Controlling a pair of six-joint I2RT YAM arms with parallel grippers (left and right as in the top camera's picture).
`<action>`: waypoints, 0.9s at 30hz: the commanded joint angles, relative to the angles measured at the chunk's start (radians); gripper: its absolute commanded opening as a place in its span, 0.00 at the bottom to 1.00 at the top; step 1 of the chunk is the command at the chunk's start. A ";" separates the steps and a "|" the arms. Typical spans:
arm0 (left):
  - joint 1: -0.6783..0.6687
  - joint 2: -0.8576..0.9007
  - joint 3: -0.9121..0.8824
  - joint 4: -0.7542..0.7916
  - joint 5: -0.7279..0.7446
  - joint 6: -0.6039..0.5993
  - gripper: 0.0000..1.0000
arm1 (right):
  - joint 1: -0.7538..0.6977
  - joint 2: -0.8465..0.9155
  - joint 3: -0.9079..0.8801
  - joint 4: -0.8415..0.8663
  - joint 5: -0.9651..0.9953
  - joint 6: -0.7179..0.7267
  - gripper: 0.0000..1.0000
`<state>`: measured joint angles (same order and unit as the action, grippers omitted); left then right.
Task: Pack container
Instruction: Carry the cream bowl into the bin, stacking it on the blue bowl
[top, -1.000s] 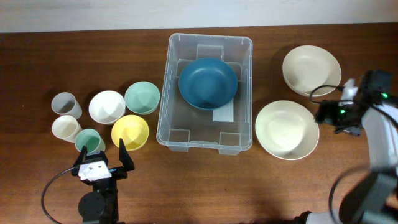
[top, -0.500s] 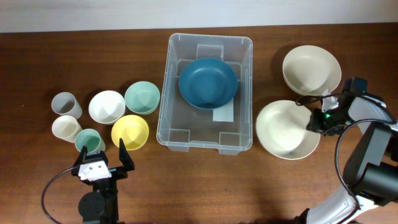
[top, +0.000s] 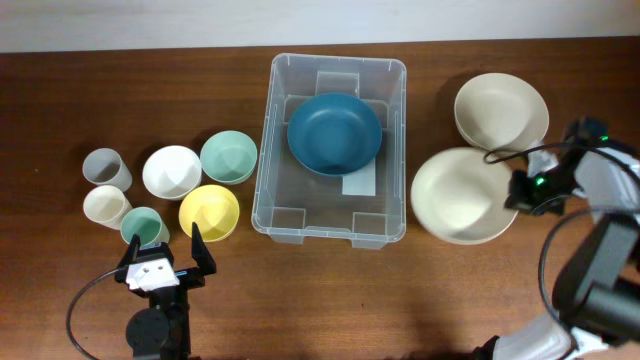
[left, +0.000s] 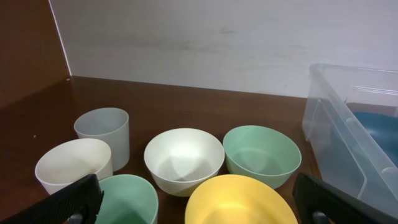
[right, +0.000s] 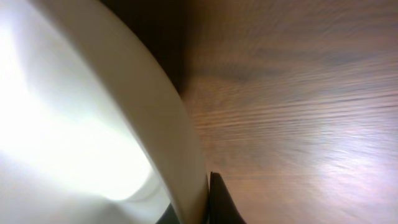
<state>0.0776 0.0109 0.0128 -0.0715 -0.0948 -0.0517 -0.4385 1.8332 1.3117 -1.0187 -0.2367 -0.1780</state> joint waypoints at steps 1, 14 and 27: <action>-0.005 -0.005 -0.004 -0.001 -0.007 0.012 1.00 | -0.008 -0.214 0.137 -0.031 0.004 0.037 0.04; -0.005 -0.005 -0.004 -0.001 -0.007 0.012 1.00 | 0.224 -0.473 0.245 0.163 -0.170 0.197 0.04; -0.005 -0.005 -0.004 -0.001 -0.007 0.012 1.00 | 0.715 -0.063 0.245 0.536 0.145 0.292 0.04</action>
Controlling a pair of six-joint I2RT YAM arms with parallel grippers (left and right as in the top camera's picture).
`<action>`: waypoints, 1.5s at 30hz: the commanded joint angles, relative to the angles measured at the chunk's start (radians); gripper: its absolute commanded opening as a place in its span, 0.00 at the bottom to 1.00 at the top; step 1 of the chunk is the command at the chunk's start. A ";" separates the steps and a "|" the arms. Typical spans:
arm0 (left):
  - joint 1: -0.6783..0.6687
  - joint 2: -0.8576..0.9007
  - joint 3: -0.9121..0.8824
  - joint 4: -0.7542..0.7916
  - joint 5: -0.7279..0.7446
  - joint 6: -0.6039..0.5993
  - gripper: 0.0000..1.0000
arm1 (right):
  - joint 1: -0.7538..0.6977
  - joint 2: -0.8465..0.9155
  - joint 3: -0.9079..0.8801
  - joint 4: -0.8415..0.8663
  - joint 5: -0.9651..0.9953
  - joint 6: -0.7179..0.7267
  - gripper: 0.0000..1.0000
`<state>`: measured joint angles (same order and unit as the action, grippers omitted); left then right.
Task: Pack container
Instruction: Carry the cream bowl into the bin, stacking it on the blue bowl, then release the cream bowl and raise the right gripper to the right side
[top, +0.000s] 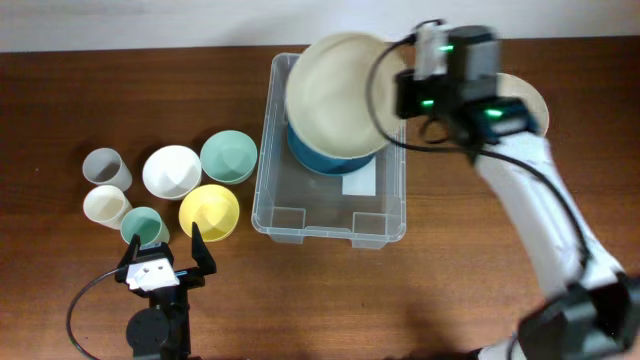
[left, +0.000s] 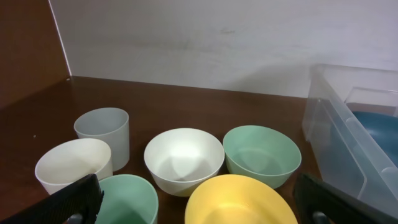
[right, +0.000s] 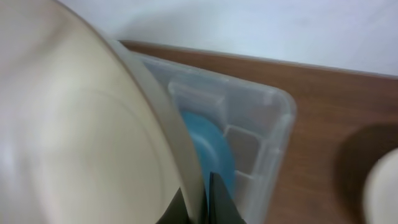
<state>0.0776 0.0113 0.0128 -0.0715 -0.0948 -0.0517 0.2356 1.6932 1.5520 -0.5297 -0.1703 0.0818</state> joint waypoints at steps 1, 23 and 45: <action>-0.005 -0.005 -0.004 -0.001 -0.007 0.012 1.00 | 0.048 0.100 0.004 0.063 0.079 0.032 0.04; -0.005 -0.005 -0.004 -0.001 -0.007 0.012 1.00 | 0.066 0.311 0.005 0.154 0.177 0.030 0.59; -0.005 -0.005 -0.004 -0.001 -0.007 0.012 1.00 | -0.456 0.164 0.429 -0.591 0.293 0.066 0.70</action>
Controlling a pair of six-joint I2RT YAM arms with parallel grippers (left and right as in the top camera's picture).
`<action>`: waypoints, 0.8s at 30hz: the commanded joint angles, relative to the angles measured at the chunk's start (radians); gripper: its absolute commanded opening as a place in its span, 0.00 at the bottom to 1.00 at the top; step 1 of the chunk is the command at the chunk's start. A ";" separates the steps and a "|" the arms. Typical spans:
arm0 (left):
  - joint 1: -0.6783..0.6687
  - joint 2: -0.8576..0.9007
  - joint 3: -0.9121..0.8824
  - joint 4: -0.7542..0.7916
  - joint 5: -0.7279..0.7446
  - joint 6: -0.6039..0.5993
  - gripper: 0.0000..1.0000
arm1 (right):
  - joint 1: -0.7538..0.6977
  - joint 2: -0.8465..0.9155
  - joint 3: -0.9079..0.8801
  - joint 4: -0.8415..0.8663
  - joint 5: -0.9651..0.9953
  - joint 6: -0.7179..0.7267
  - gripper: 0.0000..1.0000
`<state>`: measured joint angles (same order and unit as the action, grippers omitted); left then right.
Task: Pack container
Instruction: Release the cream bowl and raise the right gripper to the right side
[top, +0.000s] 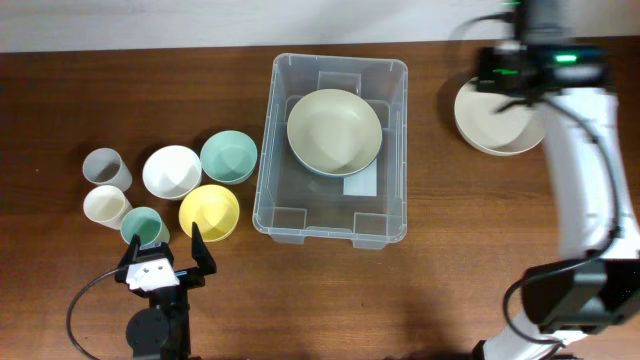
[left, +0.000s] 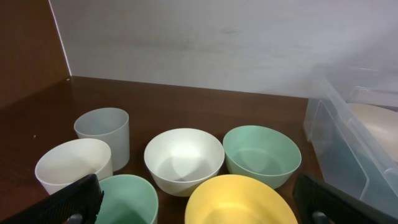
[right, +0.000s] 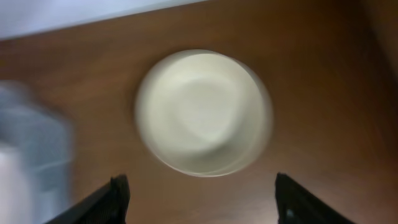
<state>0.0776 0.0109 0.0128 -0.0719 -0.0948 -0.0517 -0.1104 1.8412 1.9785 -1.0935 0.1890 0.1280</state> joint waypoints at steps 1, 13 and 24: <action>-0.005 -0.005 -0.004 0.000 -0.007 0.012 1.00 | -0.173 0.027 -0.001 -0.034 -0.109 0.020 0.70; -0.005 -0.005 -0.004 0.000 -0.007 0.012 1.00 | -0.363 0.247 -0.128 0.114 -0.367 -0.009 0.85; -0.005 -0.005 -0.004 0.000 -0.007 0.012 1.00 | -0.340 0.442 -0.148 0.220 -0.447 -0.042 0.82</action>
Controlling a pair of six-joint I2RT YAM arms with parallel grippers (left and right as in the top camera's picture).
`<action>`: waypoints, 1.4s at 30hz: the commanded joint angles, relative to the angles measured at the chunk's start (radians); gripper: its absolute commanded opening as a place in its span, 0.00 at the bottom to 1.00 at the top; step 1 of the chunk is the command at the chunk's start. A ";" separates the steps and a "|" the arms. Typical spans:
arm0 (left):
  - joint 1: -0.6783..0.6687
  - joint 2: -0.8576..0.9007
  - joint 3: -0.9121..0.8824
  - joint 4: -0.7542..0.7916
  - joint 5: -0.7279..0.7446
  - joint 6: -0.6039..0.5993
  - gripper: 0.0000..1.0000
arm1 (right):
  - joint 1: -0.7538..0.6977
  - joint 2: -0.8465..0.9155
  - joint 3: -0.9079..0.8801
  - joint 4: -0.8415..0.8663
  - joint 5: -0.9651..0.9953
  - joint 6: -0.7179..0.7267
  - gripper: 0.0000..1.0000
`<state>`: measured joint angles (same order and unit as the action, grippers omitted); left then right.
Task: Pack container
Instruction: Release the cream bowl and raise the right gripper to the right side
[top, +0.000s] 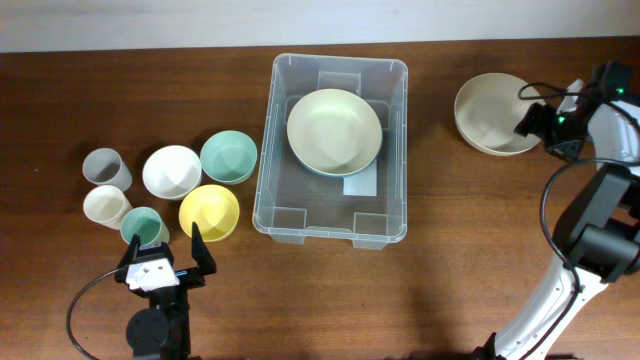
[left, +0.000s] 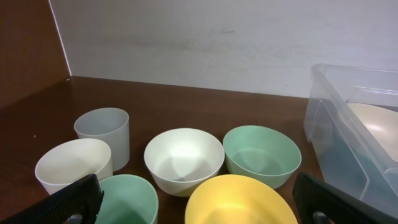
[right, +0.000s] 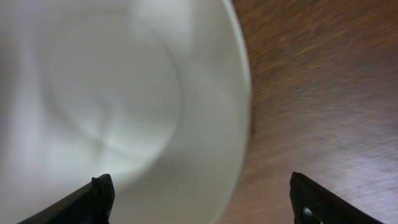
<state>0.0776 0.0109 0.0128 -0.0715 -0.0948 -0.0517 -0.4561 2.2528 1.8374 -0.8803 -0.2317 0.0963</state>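
Observation:
A clear plastic container (top: 338, 215) stands mid-table. Inside it a large cream bowl (top: 334, 130) sits on a blue bowl whose rim barely shows. A second cream bowl (top: 488, 114) rests on the table at the right; in the right wrist view this bowl (right: 112, 93) fills the frame close up. My right gripper (top: 533, 123) is open at that bowl's right rim, its fingers (right: 99, 196) spread wide across the rim. My left gripper (left: 199, 211) stays open low at the front left, behind the yellow bowl (left: 239, 202).
At the left stand a grey cup (top: 105, 167), a cream cup (top: 106, 205), a green cup (top: 143, 226), a white bowl (top: 171, 171), a green bowl (top: 229, 157) and the yellow bowl (top: 209, 212). A white wall runs behind the table.
My right gripper was above the far side of the remaining cream bowl; now it is low at the bowl's right rim, still open. Nothing else moved.
My right gripper first gripped the rim of the nearer cream bowl on the table at the right. Then it held that bowl over the container above the blue bowl. Later the bowl lay in the container and the gripper was open above the other cream bowl, now at its rim.

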 joint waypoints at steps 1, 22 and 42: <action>-0.005 -0.005 -0.004 -0.001 -0.007 0.012 1.00 | 0.006 0.034 -0.007 0.008 -0.023 -0.010 0.81; -0.005 -0.005 -0.004 -0.001 -0.007 0.012 1.00 | 0.005 0.034 -0.077 0.104 0.056 -0.010 0.30; -0.005 -0.005 -0.004 -0.001 -0.007 0.012 1.00 | 0.035 -0.231 0.005 0.036 0.022 -0.014 0.04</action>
<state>0.0776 0.0109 0.0128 -0.0719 -0.0948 -0.0517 -0.4530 2.2139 1.7824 -0.8467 -0.2039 0.0963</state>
